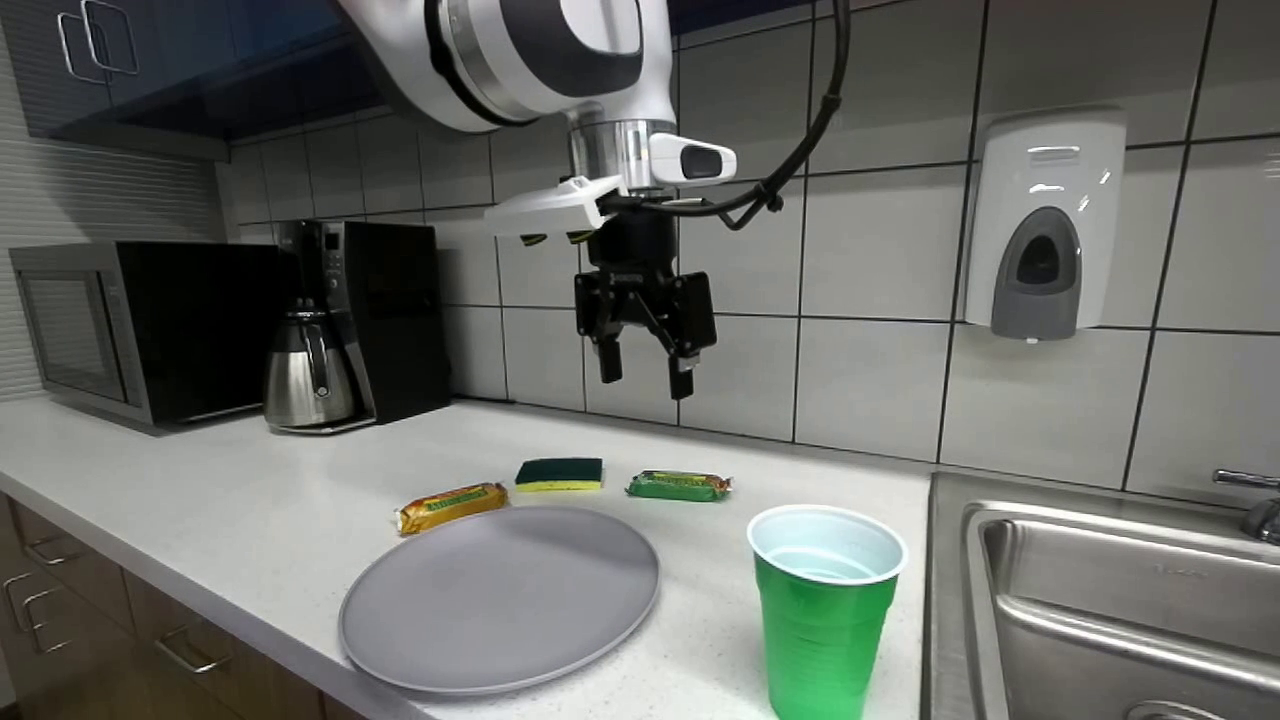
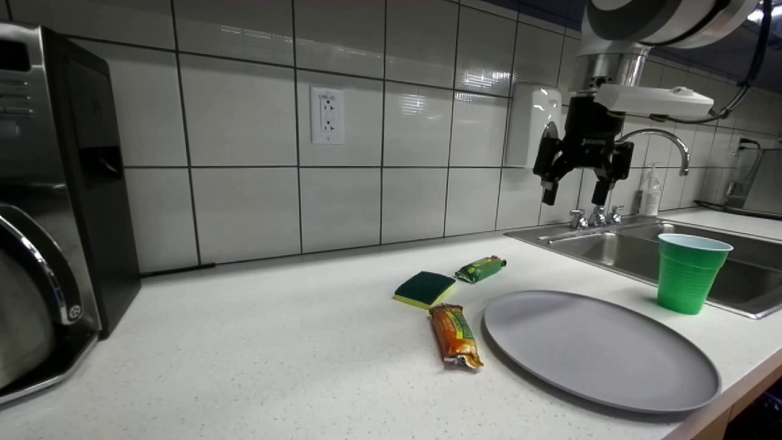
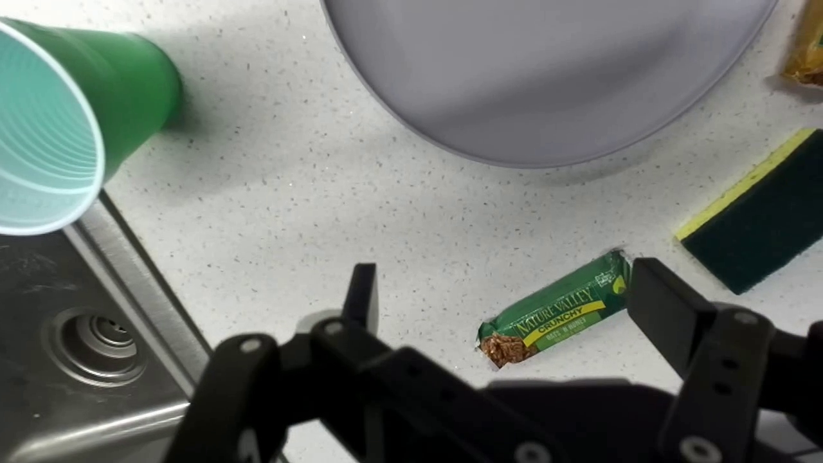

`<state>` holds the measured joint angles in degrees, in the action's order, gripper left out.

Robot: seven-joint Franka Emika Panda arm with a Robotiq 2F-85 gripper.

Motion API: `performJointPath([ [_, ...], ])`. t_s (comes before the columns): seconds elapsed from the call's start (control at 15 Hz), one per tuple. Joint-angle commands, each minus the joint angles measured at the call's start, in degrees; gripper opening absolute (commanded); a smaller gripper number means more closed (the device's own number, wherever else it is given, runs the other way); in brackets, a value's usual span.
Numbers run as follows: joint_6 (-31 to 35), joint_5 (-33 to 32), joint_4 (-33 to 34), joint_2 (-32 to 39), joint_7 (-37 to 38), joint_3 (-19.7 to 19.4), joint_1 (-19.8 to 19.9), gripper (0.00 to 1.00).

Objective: Put the cup off of the tray and put the candy bars on it

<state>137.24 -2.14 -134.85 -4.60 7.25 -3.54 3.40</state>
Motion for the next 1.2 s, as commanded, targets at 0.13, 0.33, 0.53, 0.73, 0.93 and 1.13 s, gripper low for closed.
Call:
performJointPath([
  [0.13, -0.2, 0.1, 0.2, 0.1, 0.0, 0.1, 0.2, 1.0],
  [0.33, -0.2, 0.1, 0.2, 0.1, 0.0, 0.1, 0.2, 1.0],
  [0.53, 0.7, -1.8, 1.7, 1.9, 4.2, 0.6, 0.1, 1.0],
  [0.73, 2.2, -3.3, 3.3, 3.8, 9.2, 0.9, 0.0, 1.0],
  [0.93, 3.4, -4.8, 5.8, 7.0, 14.3, 1.0, -0.6, 1.0],
  [1.13, 4.9, -6.8, 8.4, 10.1, 19.7, 0.7, -1.6, 1.0],
])
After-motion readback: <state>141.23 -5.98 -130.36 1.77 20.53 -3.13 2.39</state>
